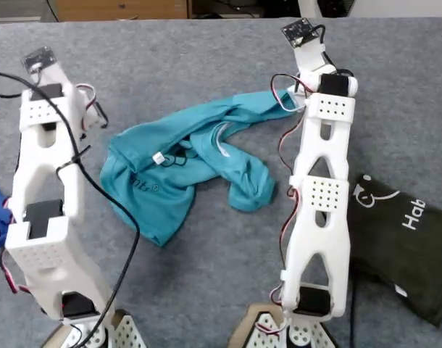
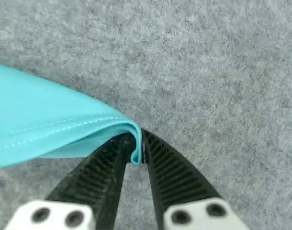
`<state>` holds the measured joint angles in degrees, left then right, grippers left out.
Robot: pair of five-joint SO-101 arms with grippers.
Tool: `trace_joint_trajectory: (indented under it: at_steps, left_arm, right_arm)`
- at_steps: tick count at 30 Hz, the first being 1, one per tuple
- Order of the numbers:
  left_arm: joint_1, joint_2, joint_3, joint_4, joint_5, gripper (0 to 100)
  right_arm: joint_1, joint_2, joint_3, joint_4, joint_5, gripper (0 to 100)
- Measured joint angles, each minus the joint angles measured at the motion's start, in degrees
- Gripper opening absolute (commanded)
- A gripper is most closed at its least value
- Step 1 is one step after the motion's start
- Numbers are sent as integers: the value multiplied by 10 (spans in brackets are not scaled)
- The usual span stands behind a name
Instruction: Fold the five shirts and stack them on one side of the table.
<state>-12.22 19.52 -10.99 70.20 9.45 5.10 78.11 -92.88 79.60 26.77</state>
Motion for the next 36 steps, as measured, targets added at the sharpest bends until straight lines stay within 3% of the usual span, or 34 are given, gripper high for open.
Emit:
trace_joint_trajectory:
  at_steps: [6,11,18,28,36]
  left_arm:
    - [69,1,-66,163,10,174]
    - [108,2,-68,222,28,174]
    - [153,2,-33,192,-11,111]
    - [156,2,64,84,-16,111]
    - [156,2,83,67,-37,157]
  right_arm:
    - [-2,0,0,0,0,5]
    - [-2,0,0,0,0,5]
    - [-2,0,0,0,0,5]
    - [-2,0,0,0,0,5]
    - [-2,0,0,0,0,5]
